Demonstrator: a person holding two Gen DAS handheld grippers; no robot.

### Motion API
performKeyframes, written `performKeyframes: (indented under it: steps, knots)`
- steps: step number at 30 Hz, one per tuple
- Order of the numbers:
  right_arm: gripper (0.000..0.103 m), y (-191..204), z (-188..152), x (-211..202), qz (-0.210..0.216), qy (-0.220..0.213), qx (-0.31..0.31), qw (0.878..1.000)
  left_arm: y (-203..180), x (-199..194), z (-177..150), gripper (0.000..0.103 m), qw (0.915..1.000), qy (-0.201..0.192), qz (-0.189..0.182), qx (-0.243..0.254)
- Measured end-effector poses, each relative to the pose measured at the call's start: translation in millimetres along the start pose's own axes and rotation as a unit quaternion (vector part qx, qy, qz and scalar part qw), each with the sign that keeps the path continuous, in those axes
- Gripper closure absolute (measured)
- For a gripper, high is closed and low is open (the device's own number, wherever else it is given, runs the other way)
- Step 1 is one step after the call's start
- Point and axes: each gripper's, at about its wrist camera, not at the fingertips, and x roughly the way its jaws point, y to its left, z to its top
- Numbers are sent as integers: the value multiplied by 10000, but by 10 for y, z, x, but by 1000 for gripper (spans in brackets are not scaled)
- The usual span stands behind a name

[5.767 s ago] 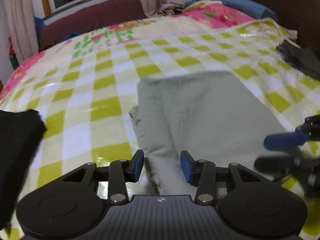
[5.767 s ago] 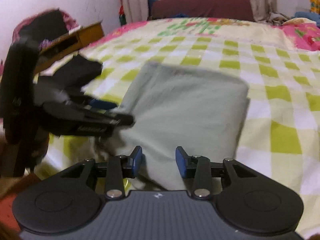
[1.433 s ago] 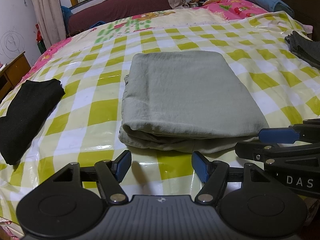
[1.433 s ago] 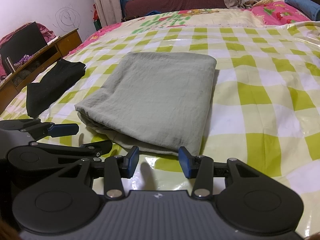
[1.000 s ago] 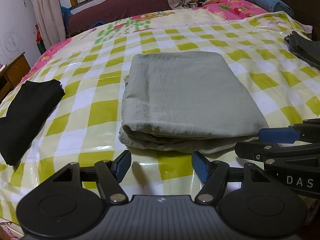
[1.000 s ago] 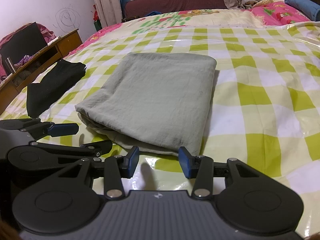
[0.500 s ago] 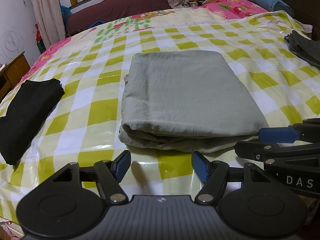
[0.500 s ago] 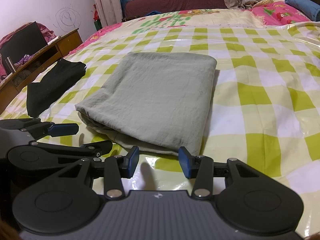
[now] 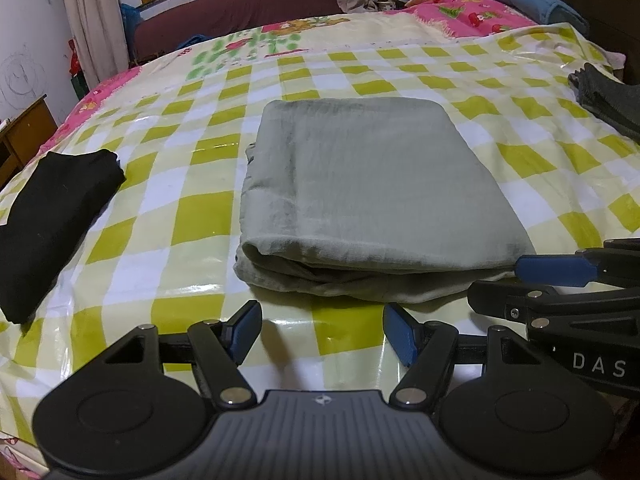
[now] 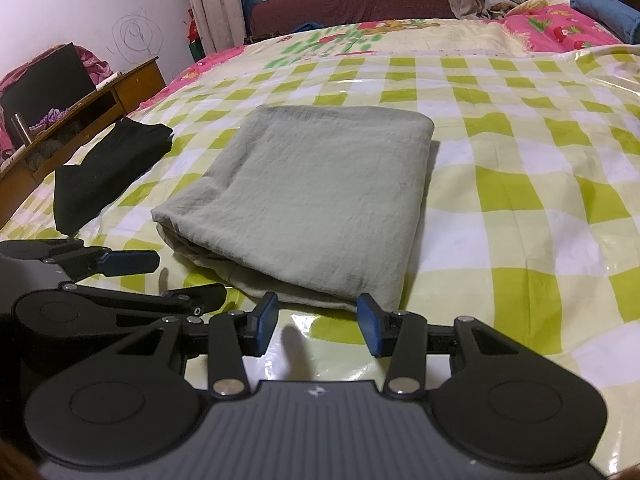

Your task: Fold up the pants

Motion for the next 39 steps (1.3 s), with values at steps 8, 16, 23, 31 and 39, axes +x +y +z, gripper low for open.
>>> performKeyframes:
  steps: [8, 16, 23, 31, 39]
  knots:
    - [58, 49, -6, -65, -124, 1, -140, 9998, 27, 0, 19, 23, 9999, -54, -18, -142]
    - [58, 95, 1, -156, -96, -136, -304, 9994, 88, -46, 24, 23, 9988, -212, -109, -423]
    - [58, 60, 26, -193, -87, -205, -226, 9995, 89, -65, 35, 19, 9981, -252, -162, -534]
    - [58, 50, 39, -193, -31, -208, -176, 9996, 89, -52, 31, 18, 9984, -219, -163, -500]
    - [58, 37, 29, -133, -23, -117, -112, 9999, 92, -9, 25, 18, 9987, -166, -155, -462]
